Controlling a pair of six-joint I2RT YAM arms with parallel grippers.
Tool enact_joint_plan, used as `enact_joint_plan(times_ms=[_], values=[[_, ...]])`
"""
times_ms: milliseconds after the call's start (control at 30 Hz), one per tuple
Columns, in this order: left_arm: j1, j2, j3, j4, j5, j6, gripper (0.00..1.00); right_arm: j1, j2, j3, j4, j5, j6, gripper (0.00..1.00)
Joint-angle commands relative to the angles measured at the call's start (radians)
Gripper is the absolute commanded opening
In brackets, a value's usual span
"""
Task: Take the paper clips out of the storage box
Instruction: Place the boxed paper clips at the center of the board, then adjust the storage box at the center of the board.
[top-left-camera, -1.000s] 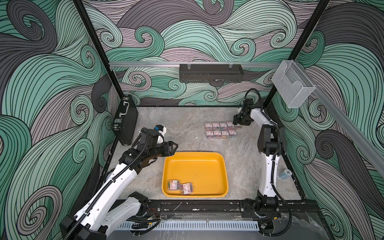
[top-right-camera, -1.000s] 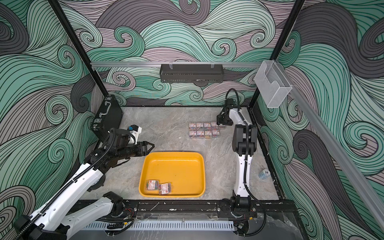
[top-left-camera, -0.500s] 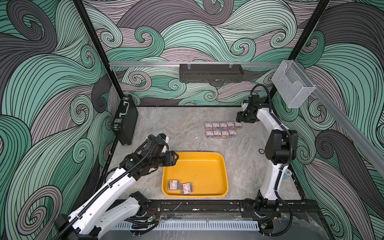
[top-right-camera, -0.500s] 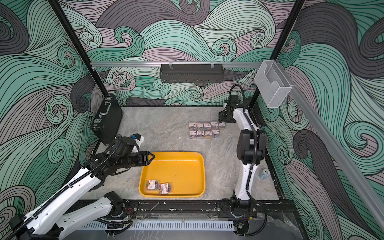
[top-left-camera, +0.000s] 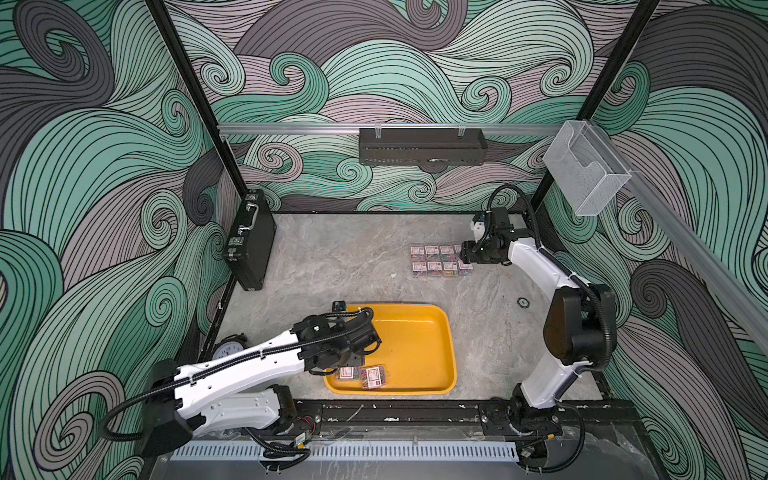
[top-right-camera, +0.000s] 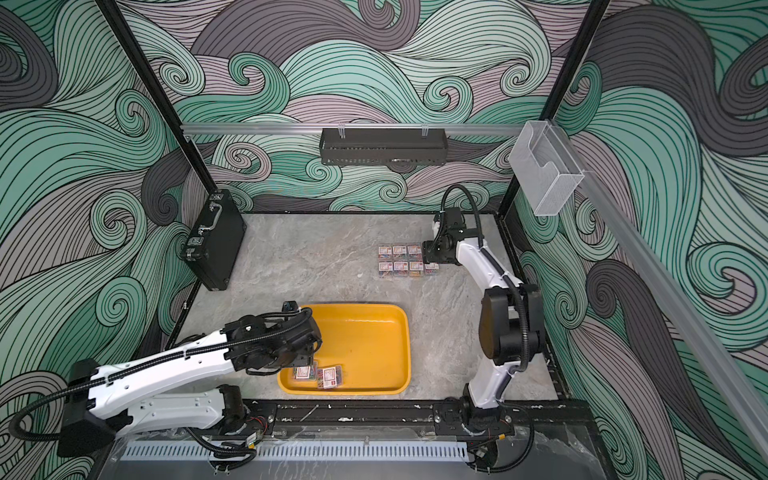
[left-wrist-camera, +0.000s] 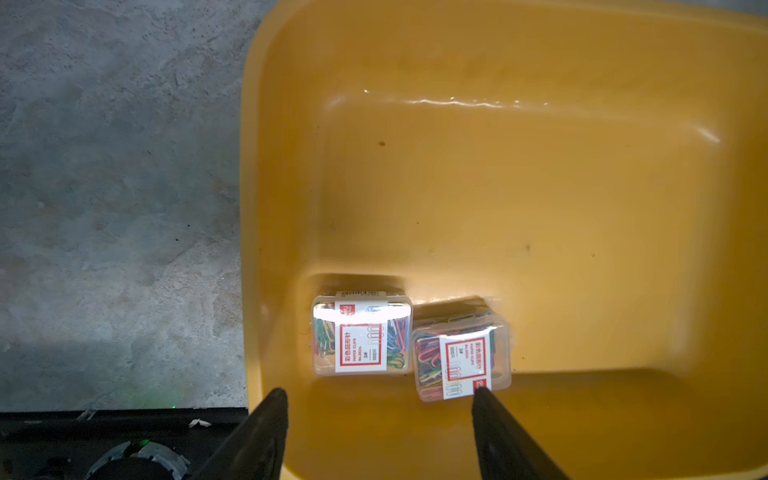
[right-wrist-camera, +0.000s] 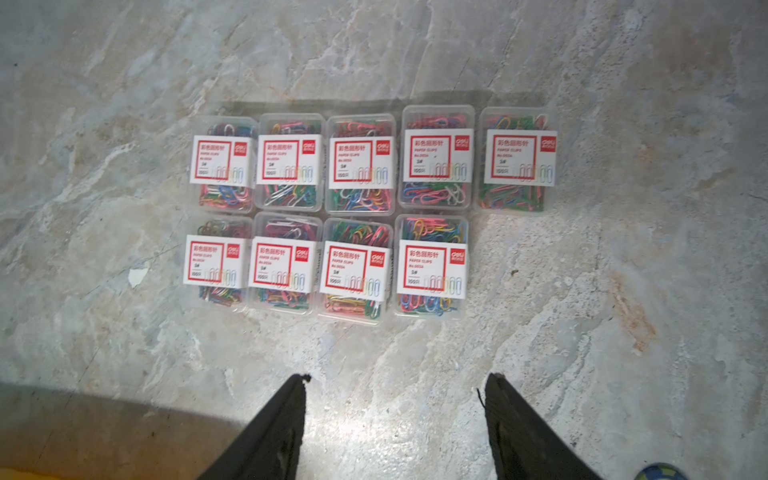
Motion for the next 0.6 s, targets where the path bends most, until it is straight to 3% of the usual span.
enact_joint_plan(times_ms=[0,300,567], values=[[-0.011,0.027,-0.022,-0.034,-0.015,-0.101,0.72,0.041,-0.056,-0.051,0.011,-0.007,0.003,0.69],[-0.006,-0.026,-0.145,0.043,0.004,-0.098,0.77,0.258,-0.181,-0.179,0.029,-0.104,-0.124,0.7],[0.045,-0.164,-0.2,0.11,-0.003,-0.017,0.77,0.442,-0.063,-0.116,0.017,-0.178,-0.236,0.71]])
